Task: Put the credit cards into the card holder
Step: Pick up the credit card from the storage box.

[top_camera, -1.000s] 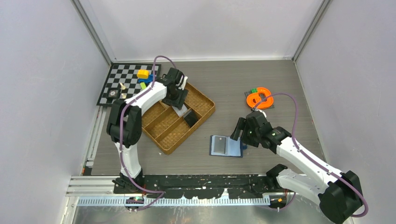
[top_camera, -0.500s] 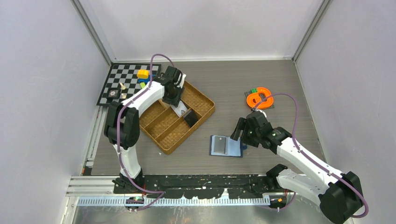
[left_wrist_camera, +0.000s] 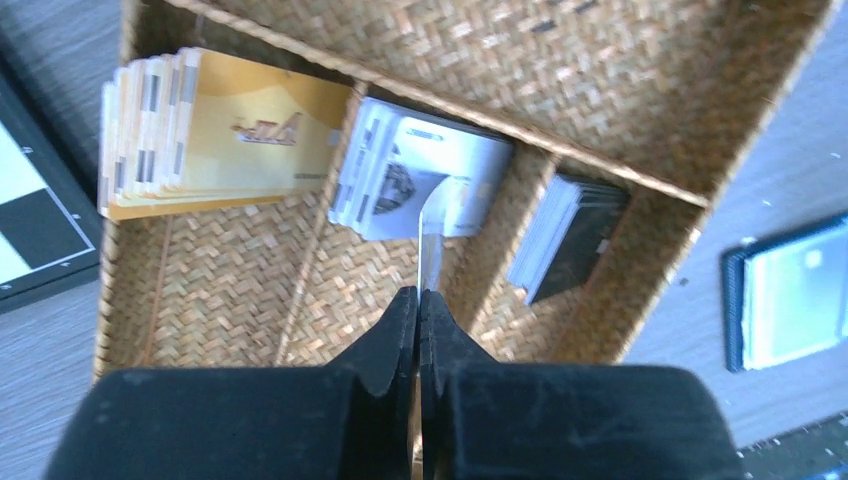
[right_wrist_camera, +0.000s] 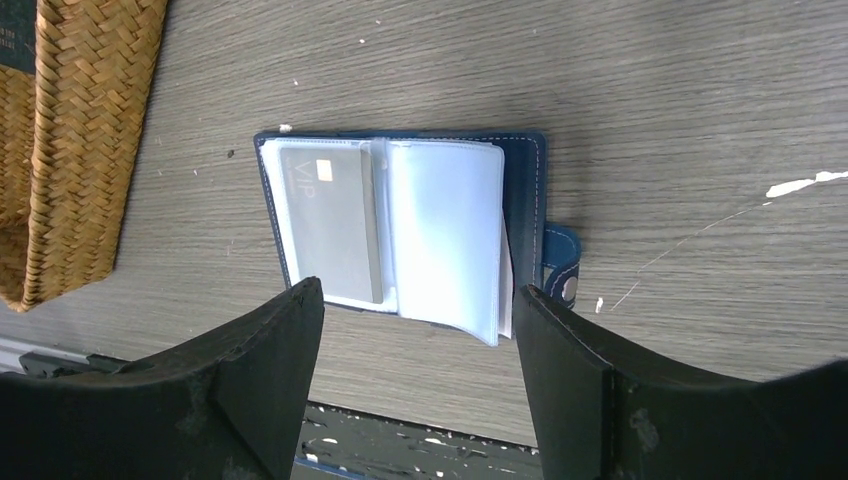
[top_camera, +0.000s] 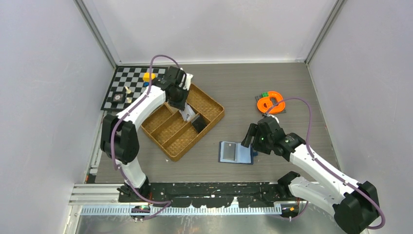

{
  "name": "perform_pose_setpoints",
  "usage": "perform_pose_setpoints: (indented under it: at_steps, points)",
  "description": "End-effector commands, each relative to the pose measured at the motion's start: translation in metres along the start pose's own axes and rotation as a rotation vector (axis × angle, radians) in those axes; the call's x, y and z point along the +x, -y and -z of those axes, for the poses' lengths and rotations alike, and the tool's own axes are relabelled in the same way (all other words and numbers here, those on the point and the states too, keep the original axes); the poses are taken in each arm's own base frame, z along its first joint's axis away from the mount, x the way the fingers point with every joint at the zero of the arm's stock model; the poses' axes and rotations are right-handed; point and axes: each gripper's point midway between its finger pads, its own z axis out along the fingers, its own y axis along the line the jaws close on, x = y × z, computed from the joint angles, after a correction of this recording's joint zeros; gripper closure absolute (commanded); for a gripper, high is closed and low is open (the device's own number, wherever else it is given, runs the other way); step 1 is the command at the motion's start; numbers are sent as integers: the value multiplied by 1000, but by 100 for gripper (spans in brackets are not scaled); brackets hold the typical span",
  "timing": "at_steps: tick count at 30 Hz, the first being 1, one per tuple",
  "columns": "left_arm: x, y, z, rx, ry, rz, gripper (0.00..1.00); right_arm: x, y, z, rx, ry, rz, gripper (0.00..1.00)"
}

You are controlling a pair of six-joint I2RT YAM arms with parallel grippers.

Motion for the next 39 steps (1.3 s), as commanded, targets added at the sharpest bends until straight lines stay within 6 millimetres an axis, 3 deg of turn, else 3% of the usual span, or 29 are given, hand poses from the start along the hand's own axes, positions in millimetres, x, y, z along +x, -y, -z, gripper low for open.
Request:
perform_pose_setpoints:
  at_steps: [1,3,7,10,13,16,19,23,29,33,38,39]
  points:
    - [13,26,33,157,-12,10,100,-19,-19,16,-54,43,33,26]
    - [14,34,45,198,9,12,100,-26,-25,23,-71,58,59,26]
    - [11,40,77,225,92,14,100,-30,-54,42,-207,46,141,25]
    - [6,57,102,319,156,5,100,-35,-81,60,-342,49,213,25]
    - [7,91,124,507,187,-33,100,-39,-113,80,-493,40,281,25]
    - [27,137,148,766,133,-105,100,-39,-138,98,-628,23,319,25]
    - [48,169,159,922,68,-170,100,-32,-161,113,-766,-31,349,25]
    - [70,197,168,1033,8,-233,100,-19,-173,118,-840,-106,376,25]
    - [75,212,181,1119,15,-252,100,9,-173,111,-854,-204,406,28]
    - [74,213,182,1122,24,-246,100,26,-182,115,-905,-262,418,43]
    - [66,217,178,1116,62,-199,99,30,-186,110,-914,-278,369,91]
    - [65,217,173,1096,75,-185,90,28,-183,106,-886,-263,358,98]
